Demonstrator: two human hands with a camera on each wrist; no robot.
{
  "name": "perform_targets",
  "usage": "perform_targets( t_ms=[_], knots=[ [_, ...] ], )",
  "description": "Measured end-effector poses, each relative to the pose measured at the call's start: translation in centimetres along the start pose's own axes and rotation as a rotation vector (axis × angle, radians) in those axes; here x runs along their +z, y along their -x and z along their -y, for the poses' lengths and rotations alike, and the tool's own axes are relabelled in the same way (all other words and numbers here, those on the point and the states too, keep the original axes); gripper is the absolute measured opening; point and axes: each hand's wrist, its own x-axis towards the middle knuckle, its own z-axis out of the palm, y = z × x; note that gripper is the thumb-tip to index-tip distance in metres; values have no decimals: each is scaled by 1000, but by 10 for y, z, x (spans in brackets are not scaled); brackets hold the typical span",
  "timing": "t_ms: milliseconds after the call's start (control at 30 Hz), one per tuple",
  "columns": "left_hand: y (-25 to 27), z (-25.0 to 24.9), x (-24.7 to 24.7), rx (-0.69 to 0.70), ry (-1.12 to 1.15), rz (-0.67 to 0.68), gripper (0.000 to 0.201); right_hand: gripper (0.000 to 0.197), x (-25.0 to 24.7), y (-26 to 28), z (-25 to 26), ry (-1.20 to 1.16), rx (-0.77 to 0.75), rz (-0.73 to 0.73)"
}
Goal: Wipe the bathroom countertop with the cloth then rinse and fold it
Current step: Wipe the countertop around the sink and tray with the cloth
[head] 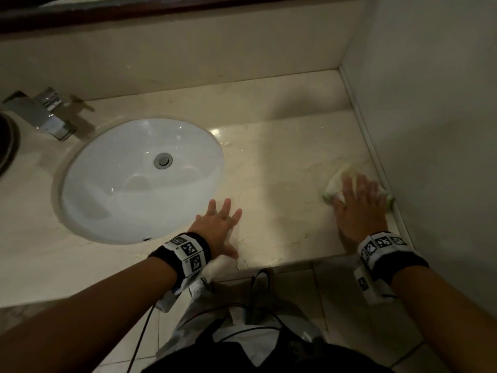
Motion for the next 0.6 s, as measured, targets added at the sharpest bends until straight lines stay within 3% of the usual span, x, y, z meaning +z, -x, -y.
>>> perform_targets(
  t_ms=[267,400,600],
  knots=[
    [2,-4,-3,1,3,16,111,70,1,0,43,-38,110,-2],
    [3,-5,-5,0,11,21,111,68,5,-3,83,-29,-13,-29],
    [5,-5,-6,0,-1,17,110,69,21,16,168,10,-342,2]
  ],
)
